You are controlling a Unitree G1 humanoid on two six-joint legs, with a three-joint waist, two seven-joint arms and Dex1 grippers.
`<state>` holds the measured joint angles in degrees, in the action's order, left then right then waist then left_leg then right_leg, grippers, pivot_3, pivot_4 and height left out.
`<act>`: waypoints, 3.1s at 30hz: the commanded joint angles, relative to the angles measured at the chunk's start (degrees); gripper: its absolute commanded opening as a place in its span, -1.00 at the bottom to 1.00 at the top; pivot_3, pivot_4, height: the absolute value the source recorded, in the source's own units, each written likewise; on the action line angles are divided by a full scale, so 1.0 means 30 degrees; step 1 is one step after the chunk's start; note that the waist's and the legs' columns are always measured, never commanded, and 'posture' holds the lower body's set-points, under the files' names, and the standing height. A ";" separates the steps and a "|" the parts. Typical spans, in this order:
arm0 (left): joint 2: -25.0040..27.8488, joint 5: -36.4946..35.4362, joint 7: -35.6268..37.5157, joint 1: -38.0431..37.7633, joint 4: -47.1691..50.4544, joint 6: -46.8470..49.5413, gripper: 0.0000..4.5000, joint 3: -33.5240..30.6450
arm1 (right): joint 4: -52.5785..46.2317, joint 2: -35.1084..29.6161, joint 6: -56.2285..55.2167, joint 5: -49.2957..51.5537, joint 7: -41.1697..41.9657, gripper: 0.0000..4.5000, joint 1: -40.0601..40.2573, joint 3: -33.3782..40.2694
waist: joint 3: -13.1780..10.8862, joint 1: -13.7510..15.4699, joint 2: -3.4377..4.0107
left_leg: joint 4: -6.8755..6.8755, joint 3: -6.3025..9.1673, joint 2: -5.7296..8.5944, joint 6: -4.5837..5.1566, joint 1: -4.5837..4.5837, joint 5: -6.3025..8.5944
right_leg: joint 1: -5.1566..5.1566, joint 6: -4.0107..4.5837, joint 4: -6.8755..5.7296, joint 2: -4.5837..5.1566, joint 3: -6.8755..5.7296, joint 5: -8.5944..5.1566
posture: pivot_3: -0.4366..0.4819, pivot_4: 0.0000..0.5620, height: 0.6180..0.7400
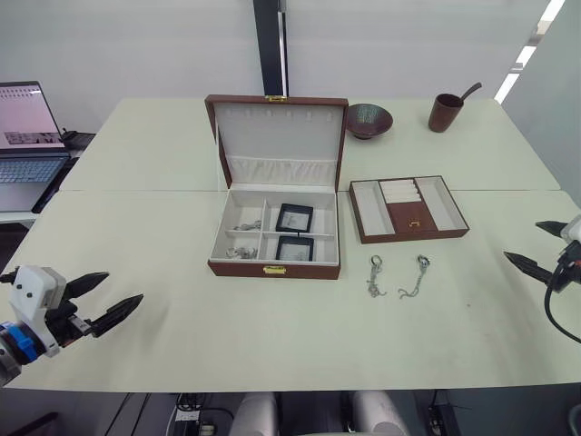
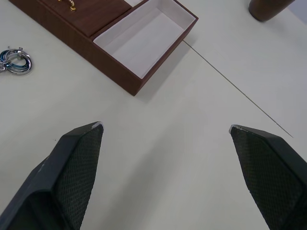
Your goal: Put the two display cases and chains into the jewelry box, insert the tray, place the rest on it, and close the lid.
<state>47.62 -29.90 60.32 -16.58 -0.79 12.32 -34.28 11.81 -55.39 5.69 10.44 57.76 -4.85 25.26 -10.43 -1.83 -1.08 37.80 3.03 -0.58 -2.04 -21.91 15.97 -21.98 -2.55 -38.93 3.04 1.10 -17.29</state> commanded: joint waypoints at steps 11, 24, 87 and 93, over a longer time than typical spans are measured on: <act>0.0926 -0.3078 0.1324 0.1547 0.6872 0.2946 1.00 0.1857 | 0.3173 -0.0940 -0.1787 -0.1563 0.3603 0.99 -0.7346 -0.6471 | -0.0011 -0.0004 0.0016 | 0.0015 0.0000 0.0005 -0.0001 0.0006 -0.0001 | 0.0010 0.0000 -0.0002 -0.0001 -0.0002 0.0001 | -0.05 -0.47 0.89; 0.1599 -0.6710 0.1447 0.5398 1.1157 0.6034 1.00 0.4397 | 1.0760 0.1501 -0.4941 -0.5413 0.3329 0.99 -1.3046 -1.1195 | -0.0034 -0.0006 0.0027 | 0.0021 -0.0007 0.0010 -0.0004 -0.0004 -0.0003 | 0.0002 0.0000 -0.0007 -0.0007 -0.0008 0.0001 | -0.05 -0.47 0.89; 0.2634 -0.3194 0.2700 0.3425 0.5858 0.4354 1.00 0.0821 | -1.5190 -0.4050 1.4966 0.5406 0.4858 -0.99 -0.8704 -0.9304 | -0.0082 0.0019 0.0074 | 0.0019 0.0032 -0.0021 -0.0003 -0.0023 -0.0001 | -0.0027 -0.0001 -0.0005 -0.0032 -0.0012 -0.0001 | -0.05 -0.47 0.89; 0.2445 -0.3090 0.2438 0.2917 0.6147 0.4365 1.00 0.0562 | -1.4407 -0.1316 1.5951 0.4283 0.3548 -0.99 -1.2000 -1.3383 | -0.0081 0.0015 0.0062 | 0.0025 0.0081 -0.0017 -0.0003 -0.0038 -0.0002 | -0.0044 -0.0001 -0.0007 -0.0021 -0.0017 0.0000 | -0.05 -0.47 0.89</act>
<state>54.80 -39.10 68.04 -7.64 16.31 25.83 -30.42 -31.56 -59.70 53.05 24.27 69.66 -38.75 -14.54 -10.68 -1.79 -0.90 37.87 3.30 -0.63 -2.05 -22.04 15.96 -22.13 -2.55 -38.96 2.97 1.05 -17.29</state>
